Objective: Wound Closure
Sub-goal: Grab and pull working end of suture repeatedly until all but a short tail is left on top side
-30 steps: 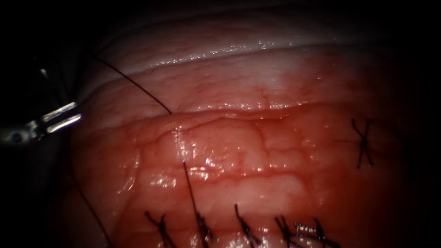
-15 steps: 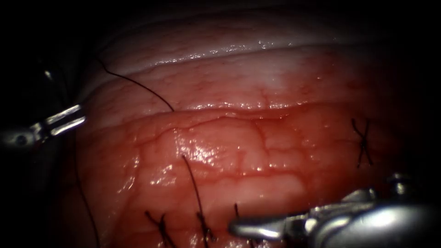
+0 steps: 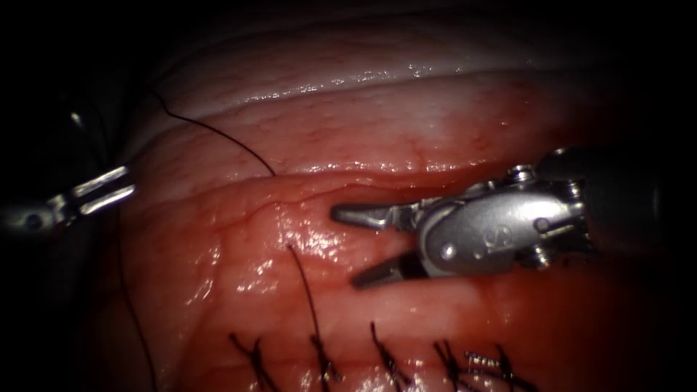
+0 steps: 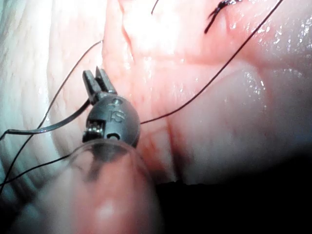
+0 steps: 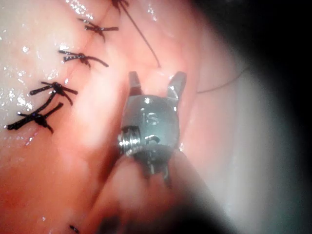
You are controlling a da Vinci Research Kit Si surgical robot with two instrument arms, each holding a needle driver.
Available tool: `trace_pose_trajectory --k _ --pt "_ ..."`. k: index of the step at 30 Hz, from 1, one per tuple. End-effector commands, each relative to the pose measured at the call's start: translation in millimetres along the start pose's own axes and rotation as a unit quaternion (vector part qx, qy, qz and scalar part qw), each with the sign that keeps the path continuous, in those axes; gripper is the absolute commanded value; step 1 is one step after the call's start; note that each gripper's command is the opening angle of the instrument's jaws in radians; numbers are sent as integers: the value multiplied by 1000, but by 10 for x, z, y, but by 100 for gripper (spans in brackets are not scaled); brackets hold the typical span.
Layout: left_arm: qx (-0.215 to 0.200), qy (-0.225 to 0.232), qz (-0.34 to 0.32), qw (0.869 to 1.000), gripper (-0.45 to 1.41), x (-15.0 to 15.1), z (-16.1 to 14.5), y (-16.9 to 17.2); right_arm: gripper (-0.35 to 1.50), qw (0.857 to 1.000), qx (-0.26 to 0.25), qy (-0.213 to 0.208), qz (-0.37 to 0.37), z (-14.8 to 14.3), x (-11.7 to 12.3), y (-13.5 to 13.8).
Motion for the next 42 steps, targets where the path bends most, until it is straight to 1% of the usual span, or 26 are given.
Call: trace_pose_trajectory --k 1,5,10,11,12,13,14,15,17,18,19,22,23,24,26,27,28,29,30,32,33,37,38,39,41,42 --pt "0 1 1 1000 -45 -3 7 2 145 1000 2 6 7 17 -7 -5" --pt "0 1 -2 1000 -45 -3 7 2 143 999 4 27 26 45 -10 -12" --pt "0 1 -2 1000 -45 -4 7 3 141 999 6 37 31 58 -1 -14" --pt "0 1 -2 1000 -45 -3 7 3 134 999 5 38 31 59 1 -15" --pt "0 1 -2 1000 -45 -3 7 3 123 999 6 39 31 59 2 -16" --pt "0 1 -2 1000 -45 -3 7 3 44 999 8 41 33 55 2 -18" --pt "0 1 -2 1000 -45 -3 7 3 44 999 8 41 33 55 2 -18" --pt "0 1 -2 1000 -45 -3 7 3 -35 999 19 34 39 50 3 -18" --pt "0 1 -2 1000 -45 -3 7 3 -35 998 18 32 45 48 4 -18" --pt "0 1 -2 1000 -45 -4 8 3 -35 997 22 30 70 42 6 -20" --pt "0 1 -2 1000 -45 -4 8 3 -35 996 27 30 75 40 8 -22" --pt "0 2 -2 1000 -45 -4 9 3 -35 996 46 26 75 28 18 -29" --pt "-1 1 -2 1000 -45 -4 9 4 -35 996 59 24 70 14 35 -40" --pt "-1 1 -2 1000 -45 -4 9 4 -35 996 59 24 70 14 35 -40" --pt "-1 2 -1 1000 -45 -4 10 4 -35 995 66 29 65 -3 57 -53" --pt "-1 2 -1 1000 -45 -4 10 4 -35 995 66 29 65 -3 57 -53" --pt "-2 1 -1 1000 -45 -4 11 5 -35 995 67 30 64 -9 64 -57" --pt "-2 2 -1 1000 -45 -4 11 6 -35 995 73 30 60 -28 91 -70" --pt "-2 2 -1 1000 -45 -4 11 6 -35 995 73 30 60 -28 91 -70" --pt "-3 1 0 1000 -45 -4 12 6 -35 994 87 31 57 -53 125 -84" --pt "-3 1 0 1000 -45 -4 12 6 -35 994 94 30 54 -60 136 -88" --pt "-4 1 0 1000 -45 -4 13 7 -35 990 126 31 46 -87 167 -101" --pt "-4 1 0 1000 -45 -4 13 8 -35 989 138 34 41 -99 180 -105" --pt "-6 1 1 1000 -45 -4 13 8 -35 989 141 38 37 -105 188 -107" --pt "-6 1 1 1000 -45 -4 14 8 -35 986 156 55 34 -115 199 -110" --pt "-5 1 1 1000 -45 -3 14 9 -35 986 157 56 32 -116 201 -110"
